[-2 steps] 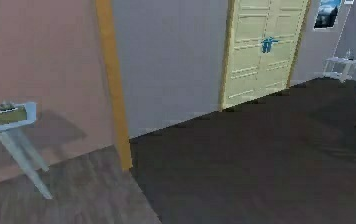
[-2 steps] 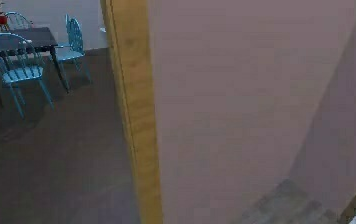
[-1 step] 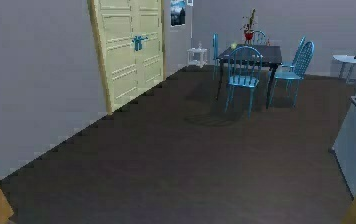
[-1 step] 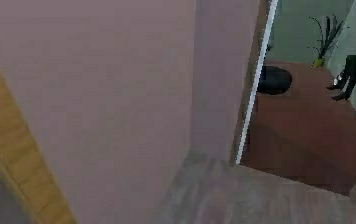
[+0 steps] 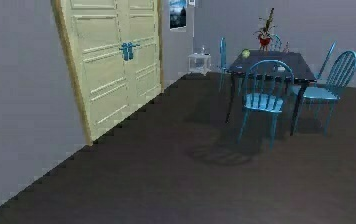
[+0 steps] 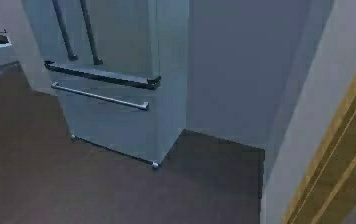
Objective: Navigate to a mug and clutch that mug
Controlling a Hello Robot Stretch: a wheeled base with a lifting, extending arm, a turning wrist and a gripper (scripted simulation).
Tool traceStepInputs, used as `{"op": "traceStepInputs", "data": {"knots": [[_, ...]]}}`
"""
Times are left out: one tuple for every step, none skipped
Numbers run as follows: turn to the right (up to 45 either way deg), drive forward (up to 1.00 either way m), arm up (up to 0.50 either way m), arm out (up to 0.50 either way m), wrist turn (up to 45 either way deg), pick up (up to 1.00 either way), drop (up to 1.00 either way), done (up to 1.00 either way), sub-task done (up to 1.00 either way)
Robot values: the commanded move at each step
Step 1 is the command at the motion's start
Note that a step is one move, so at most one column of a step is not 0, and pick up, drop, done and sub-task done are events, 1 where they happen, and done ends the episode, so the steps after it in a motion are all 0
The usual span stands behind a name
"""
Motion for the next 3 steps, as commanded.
{"op": "traceStepInputs", "data": {"knots": [[45.0,0.00,0.00,0.00,0.0,0.00,0.00,0.00,0.00],[3.0,0.00,0.00,0.00,0.0,0.00,0.00,0.00,0.00],[0.0,1.00,0.00,0.00,0.0,0.00,0.00,0.00,0.00]]}}
